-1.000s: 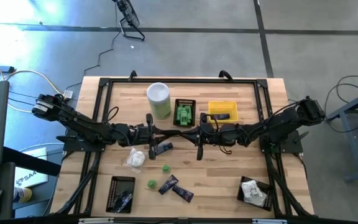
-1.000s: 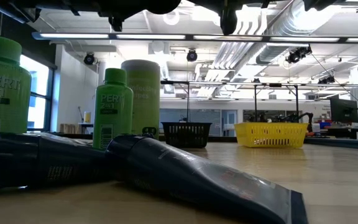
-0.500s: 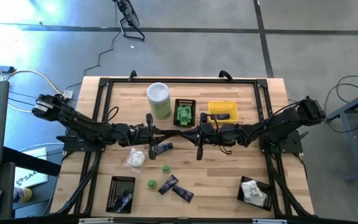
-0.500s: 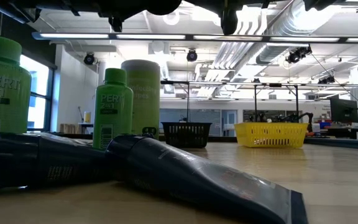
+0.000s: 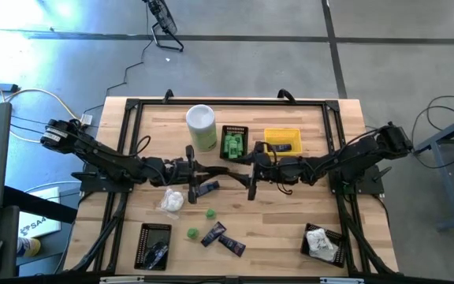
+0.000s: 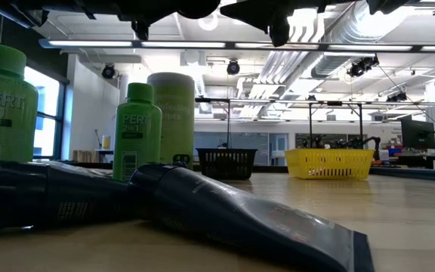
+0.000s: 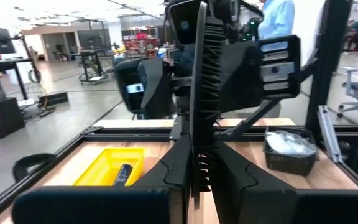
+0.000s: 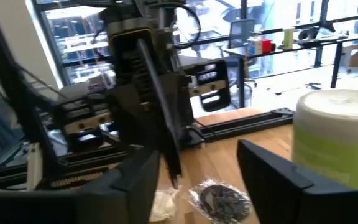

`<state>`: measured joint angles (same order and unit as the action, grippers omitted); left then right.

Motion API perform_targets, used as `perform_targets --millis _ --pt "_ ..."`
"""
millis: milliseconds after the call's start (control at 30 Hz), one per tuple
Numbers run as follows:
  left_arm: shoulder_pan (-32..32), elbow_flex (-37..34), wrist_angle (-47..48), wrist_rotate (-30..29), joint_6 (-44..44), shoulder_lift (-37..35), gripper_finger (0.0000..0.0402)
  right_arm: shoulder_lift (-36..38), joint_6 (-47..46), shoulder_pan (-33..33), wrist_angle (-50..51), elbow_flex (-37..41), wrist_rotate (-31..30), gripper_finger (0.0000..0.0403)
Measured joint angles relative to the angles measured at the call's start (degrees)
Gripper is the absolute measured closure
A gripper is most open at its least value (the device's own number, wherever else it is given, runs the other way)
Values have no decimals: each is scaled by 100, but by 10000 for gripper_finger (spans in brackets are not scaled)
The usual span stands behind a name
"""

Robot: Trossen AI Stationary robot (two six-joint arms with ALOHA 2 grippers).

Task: Pick & Place Travel size toiletries
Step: Put the black hair brush into the bottom left black bin

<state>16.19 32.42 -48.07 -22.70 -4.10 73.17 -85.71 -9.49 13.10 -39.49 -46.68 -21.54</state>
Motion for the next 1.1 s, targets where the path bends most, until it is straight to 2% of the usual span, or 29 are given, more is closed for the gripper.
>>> perform_targets --millis 200,367,533,800,967,1100 --pt "-3 0 134 -12 42 -22 364 96 196 7 108 0 9 130" --pt "-1 -2 610 -31 203 -455 364 437 225 57 719 2 11 109" --pt "0 0 1703 -38 664 -1289 364 810 221 133 1258 1 19 111" --pt "8 -1 3637 267 2228 -2338 364 824 469 25 1363 2 41 116" --pt "135 -1 4474 313 3082 -2588 364 816 494 -97 1386 2 18 117" --pt "553 -2 4558 152 3353 -2529 364 817 524 -211 1393 2 35 117"
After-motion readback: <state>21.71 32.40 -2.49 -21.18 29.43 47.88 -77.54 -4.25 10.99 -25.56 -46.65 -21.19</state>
